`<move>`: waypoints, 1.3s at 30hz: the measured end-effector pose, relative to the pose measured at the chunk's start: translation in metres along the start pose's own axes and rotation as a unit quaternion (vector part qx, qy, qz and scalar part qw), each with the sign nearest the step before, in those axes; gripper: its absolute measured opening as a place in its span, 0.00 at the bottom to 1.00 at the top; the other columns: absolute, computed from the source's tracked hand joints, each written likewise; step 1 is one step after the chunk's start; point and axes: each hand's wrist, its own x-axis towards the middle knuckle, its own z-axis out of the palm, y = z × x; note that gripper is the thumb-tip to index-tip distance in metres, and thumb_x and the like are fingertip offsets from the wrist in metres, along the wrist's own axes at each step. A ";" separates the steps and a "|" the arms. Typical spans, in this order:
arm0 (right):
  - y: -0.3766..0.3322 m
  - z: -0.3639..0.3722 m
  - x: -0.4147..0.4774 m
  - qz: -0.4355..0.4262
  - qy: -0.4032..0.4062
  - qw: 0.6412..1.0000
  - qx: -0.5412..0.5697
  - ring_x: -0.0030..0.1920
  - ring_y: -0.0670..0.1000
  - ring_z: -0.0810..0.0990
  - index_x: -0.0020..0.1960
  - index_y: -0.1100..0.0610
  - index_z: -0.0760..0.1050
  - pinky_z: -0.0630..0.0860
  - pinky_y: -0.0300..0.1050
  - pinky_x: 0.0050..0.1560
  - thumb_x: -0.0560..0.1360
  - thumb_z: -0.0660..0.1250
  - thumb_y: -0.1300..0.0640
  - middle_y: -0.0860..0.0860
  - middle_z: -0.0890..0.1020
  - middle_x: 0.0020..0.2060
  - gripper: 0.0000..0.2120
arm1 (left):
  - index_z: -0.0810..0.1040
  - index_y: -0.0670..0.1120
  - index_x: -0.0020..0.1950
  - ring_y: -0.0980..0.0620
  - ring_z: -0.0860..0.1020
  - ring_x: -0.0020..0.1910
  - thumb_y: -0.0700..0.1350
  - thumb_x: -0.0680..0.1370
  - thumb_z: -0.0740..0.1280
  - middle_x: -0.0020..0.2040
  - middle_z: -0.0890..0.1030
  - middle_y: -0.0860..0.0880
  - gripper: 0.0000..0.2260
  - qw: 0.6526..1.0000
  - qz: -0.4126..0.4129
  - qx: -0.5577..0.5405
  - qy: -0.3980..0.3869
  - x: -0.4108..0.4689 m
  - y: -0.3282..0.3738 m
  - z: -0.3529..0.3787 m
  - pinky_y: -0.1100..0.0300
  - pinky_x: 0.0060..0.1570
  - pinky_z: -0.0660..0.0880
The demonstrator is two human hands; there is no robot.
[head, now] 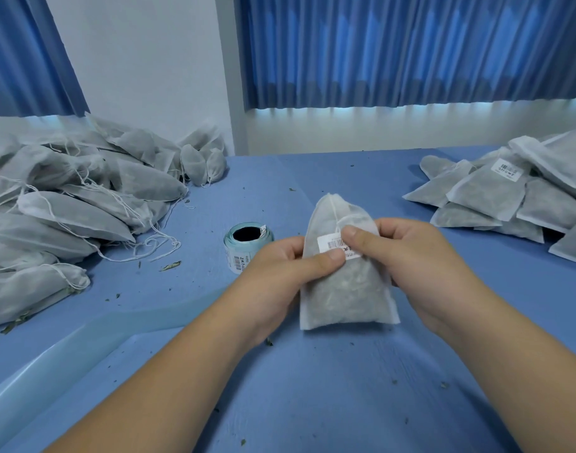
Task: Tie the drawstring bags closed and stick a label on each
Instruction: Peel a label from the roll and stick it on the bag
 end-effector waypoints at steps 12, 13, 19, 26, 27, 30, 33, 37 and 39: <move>0.001 0.002 -0.001 -0.006 -0.076 0.997 -0.016 0.41 0.48 0.86 0.49 0.57 0.83 0.81 0.37 0.39 0.75 0.71 0.56 0.51 0.87 0.41 0.06 | 0.81 0.37 0.60 0.40 0.82 0.55 0.53 0.79 0.64 0.55 0.84 0.38 0.20 0.996 -0.027 -0.025 0.075 0.000 0.003 0.003 0.46 0.58 0.77; 0.002 0.002 0.000 -0.005 -0.068 0.998 -0.013 0.41 0.48 0.86 0.49 0.57 0.83 0.80 0.37 0.38 0.75 0.70 0.56 0.51 0.87 0.41 0.06 | 0.80 0.37 0.60 0.40 0.82 0.55 0.52 0.79 0.64 0.55 0.84 0.38 0.20 0.996 -0.024 -0.020 0.080 0.000 0.002 0.003 0.46 0.58 0.77; 0.002 -0.001 0.005 0.005 -0.005 1.000 0.002 0.40 0.49 0.85 0.46 0.59 0.83 0.80 0.40 0.37 0.77 0.67 0.50 0.53 0.86 0.40 0.12 | 0.80 0.38 0.61 0.42 0.81 0.57 0.43 0.78 0.67 0.57 0.83 0.39 0.14 0.999 -0.024 -0.013 0.017 0.000 -0.001 0.004 0.48 0.60 0.76; 0.002 -0.005 0.007 0.029 -0.040 0.998 -0.046 0.47 0.51 0.85 0.48 0.56 0.81 0.80 0.52 0.54 0.77 0.64 0.42 0.50 0.86 0.44 0.18 | 0.82 0.38 0.57 0.43 0.83 0.53 0.42 0.76 0.67 0.54 0.84 0.39 0.13 0.996 -0.003 -0.088 0.035 0.002 -0.001 0.003 0.54 0.47 0.81; 0.001 -0.005 0.006 0.025 -0.051 0.997 -0.050 0.44 0.51 0.84 0.47 0.56 0.80 0.81 0.49 0.49 0.77 0.64 0.42 0.50 0.85 0.43 0.17 | 0.81 0.38 0.58 0.42 0.83 0.54 0.43 0.76 0.67 0.55 0.83 0.38 0.14 0.994 0.005 -0.100 0.049 0.004 0.000 0.004 0.53 0.48 0.80; 0.001 -0.009 0.004 0.030 -0.117 0.993 -0.005 0.36 0.50 0.82 0.51 0.56 0.78 0.76 0.42 0.33 0.77 0.67 0.49 0.50 0.84 0.39 0.10 | 0.76 0.33 0.63 0.41 0.82 0.51 0.44 0.78 0.65 0.53 0.83 0.37 0.18 0.990 0.022 -0.094 0.108 0.011 0.003 0.010 0.54 0.47 0.79; 0.003 -0.020 0.002 0.038 -0.131 0.989 0.047 0.35 0.51 0.82 0.58 0.59 0.76 0.75 0.40 0.31 0.76 0.69 0.58 0.51 0.84 0.41 0.12 | 0.76 0.34 0.63 0.45 0.81 0.46 0.45 0.79 0.66 0.50 0.83 0.39 0.18 0.984 0.026 -0.090 0.150 0.019 0.009 0.022 0.56 0.44 0.77; 0.001 -0.050 0.001 0.043 -0.074 0.987 0.138 0.30 0.51 0.77 0.55 0.62 0.76 0.70 0.39 0.28 0.75 0.67 0.63 0.53 0.82 0.36 0.08 | 0.78 0.38 0.63 0.46 0.83 0.51 0.49 0.81 0.64 0.54 0.84 0.41 0.17 0.988 0.023 -0.082 0.126 0.036 0.018 0.056 0.56 0.44 0.79; -0.002 -0.074 0.001 0.042 -0.030 0.981 0.187 0.27 0.49 0.74 0.51 0.63 0.76 0.68 0.38 0.26 0.75 0.66 0.64 0.54 0.79 0.33 0.06 | 0.79 0.42 0.62 0.46 0.83 0.53 0.53 0.82 0.61 0.55 0.84 0.43 0.18 0.993 -0.004 -0.076 0.094 0.045 0.021 0.079 0.55 0.46 0.78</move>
